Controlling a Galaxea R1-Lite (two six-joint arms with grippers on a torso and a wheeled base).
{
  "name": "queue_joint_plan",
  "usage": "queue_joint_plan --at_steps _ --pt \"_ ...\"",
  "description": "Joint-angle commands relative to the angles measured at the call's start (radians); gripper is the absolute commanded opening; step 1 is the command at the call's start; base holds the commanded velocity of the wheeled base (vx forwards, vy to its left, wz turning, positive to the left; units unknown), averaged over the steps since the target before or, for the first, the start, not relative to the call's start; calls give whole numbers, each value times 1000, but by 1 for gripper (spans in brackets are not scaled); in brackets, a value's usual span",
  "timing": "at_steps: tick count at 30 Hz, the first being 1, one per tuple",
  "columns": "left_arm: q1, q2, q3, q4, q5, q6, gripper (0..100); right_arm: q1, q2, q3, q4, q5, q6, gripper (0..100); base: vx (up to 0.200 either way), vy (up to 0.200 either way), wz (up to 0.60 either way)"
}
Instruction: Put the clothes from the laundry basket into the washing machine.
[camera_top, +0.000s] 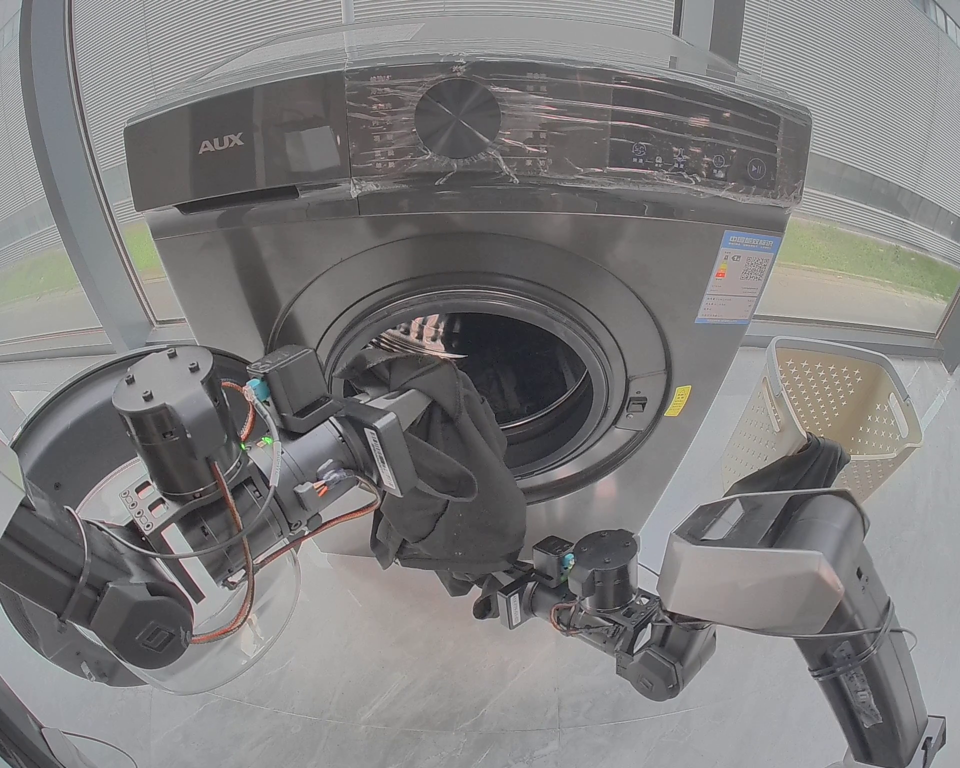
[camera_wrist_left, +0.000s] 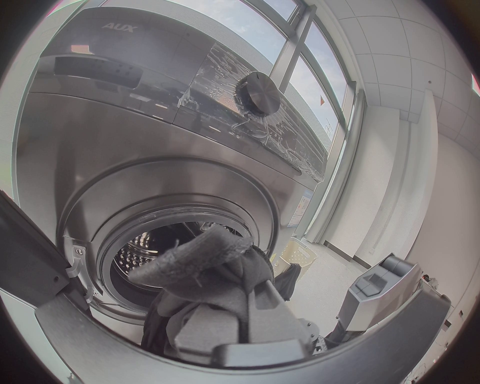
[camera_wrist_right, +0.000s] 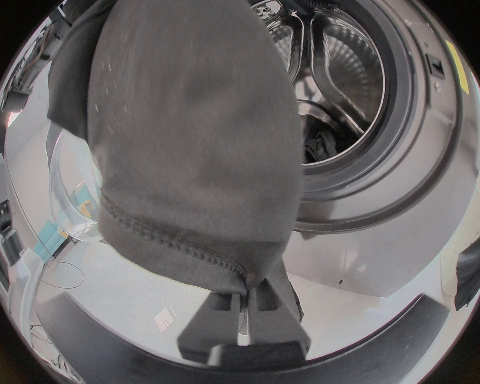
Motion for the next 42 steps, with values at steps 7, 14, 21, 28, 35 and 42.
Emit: queue_joint_plan --at_steps 7,14,21,28,35,42 --pt "51 0 39 -3 6 1 0 -50 -336 356 -3 35 -23 0 0 0 0" --pt "83 -3 22 -3 6 -1 0 -96 -377 489 -8 96 -55 0 0 0 0" --pt "78 -6 26 -3 11 -1 0 -97 -341 497 -22 88 -55 0 0 0 0" --pt "72 -9 32 -5 29 1 0 -140 -293 473 -13 61 -55 0 0 0 0" --pt "78 -8 47 -26 29 1 0 -188 -285 463 -23 68 -57 0 0 0 0" --pt "83 -6 111 -41 22 -3 0 -174 -350 489 -34 82 -58 0 0 0 0"
